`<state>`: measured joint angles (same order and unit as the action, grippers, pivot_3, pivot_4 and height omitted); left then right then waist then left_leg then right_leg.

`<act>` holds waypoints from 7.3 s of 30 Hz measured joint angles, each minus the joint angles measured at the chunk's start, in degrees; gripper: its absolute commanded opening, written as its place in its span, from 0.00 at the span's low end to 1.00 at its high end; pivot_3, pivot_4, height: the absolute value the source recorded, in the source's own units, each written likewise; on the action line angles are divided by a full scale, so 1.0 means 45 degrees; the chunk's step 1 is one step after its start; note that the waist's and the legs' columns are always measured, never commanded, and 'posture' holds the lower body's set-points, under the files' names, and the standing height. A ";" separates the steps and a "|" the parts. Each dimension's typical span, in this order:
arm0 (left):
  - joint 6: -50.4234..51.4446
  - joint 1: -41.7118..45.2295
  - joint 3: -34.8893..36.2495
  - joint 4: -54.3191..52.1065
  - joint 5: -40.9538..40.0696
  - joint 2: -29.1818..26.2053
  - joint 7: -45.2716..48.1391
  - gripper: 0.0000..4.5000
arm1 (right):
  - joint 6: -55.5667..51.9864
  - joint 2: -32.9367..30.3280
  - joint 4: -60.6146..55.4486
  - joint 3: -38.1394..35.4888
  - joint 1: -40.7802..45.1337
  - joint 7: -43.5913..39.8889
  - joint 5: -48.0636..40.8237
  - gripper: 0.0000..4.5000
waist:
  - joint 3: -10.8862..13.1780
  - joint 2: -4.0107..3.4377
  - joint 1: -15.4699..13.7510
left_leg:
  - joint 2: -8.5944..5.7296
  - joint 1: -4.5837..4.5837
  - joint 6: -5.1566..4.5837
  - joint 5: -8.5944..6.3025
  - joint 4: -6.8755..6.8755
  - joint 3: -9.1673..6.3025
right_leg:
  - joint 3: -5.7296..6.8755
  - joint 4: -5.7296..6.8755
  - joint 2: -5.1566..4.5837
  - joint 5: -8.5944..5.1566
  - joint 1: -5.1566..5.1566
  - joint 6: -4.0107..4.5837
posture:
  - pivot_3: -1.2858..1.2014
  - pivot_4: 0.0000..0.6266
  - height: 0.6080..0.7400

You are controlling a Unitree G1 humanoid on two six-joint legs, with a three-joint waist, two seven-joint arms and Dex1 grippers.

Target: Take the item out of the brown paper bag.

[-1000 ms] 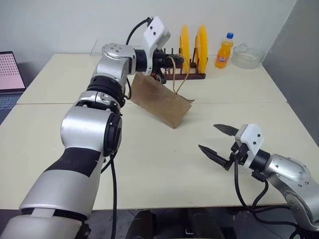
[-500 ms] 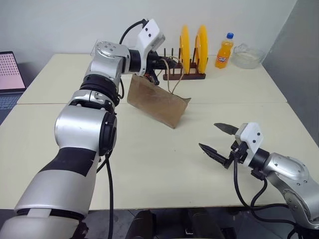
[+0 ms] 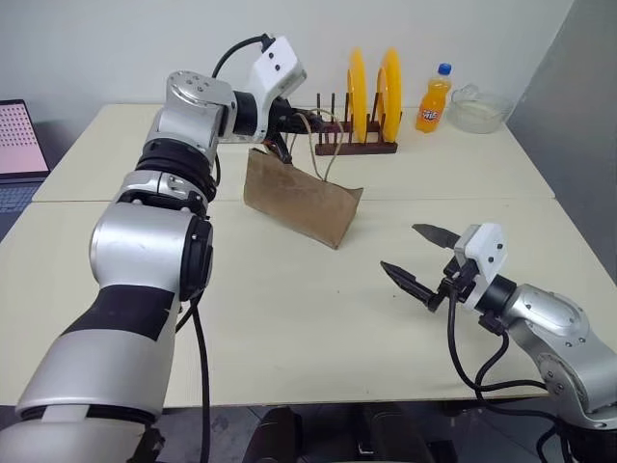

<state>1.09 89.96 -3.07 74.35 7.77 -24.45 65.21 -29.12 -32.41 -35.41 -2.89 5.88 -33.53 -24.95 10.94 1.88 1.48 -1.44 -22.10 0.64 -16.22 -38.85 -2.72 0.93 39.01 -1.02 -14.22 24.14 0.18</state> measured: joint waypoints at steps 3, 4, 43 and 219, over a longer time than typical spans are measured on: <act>0.0001 0.0000 -0.0040 -0.0069 0.0029 -0.0189 -0.0065 0.00 | 0.0015 0.0100 0.0128 -0.0008 0.0119 -0.0040 -0.0126 1.00 | 0.0000 0.0000 0.0002 | 0.0000 0.0001 0.0000 0.0000 0.0000 0.0000 | -0.0001 0.0001 0.0000 0.0000 0.0000 0.0001 | 0.52 0.24 1.00; 0.0003 0.0001 -0.0083 -0.0105 0.0035 -0.0262 -0.0045 0.00 | 0.0016 0.0174 0.0174 -0.0007 0.0186 -0.0040 -0.0145 1.00 | 0.0000 0.0000 0.0003 | 0.0000 0.0002 0.0000 0.0000 0.0000 0.0001 | -0.0001 0.0003 0.0000 0.0000 0.0000 0.0000 | 0.52 0.24 1.00; -0.0320 -0.1812 -0.1333 -0.2943 0.0534 -0.1974 0.0898 0.90 | 0.0555 0.0288 0.1006 0.0574 0.1034 -0.0680 -0.0197 1.00 | -0.0001 -0.0001 0.0018 | 0.0002 0.0009 0.0000 0.0000 0.0000 0.0002 | -0.0008 0.0011 0.0000 0.0032 0.0002 0.0054 | 0.52 0.24 1.00; 0.1057 -1.3498 -0.1154 -1.5379 -0.6082 -0.5226 0.2783 0.00 | 0.9379 0.0279 0.4575 0.8473 0.4510 -0.4569 0.8465 1.00 | 0.0020 -0.0054 0.0002 | 0.0021 0.0043 0.0005 0.0001 0.0022 -0.0015 | -0.0013 -0.0015 0.0021 0.0004 -0.0014 0.0031 | 0.52 0.24 1.00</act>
<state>5.85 29.22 -8.27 5.15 -19.60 -47.97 77.73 13.08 -31.15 -14.83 35.24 26.17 -54.09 13.14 11.03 1.64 1.48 -1.35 -21.90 0.67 -16.22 -38.75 -2.78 0.88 38.94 -0.93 -14.20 24.08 0.32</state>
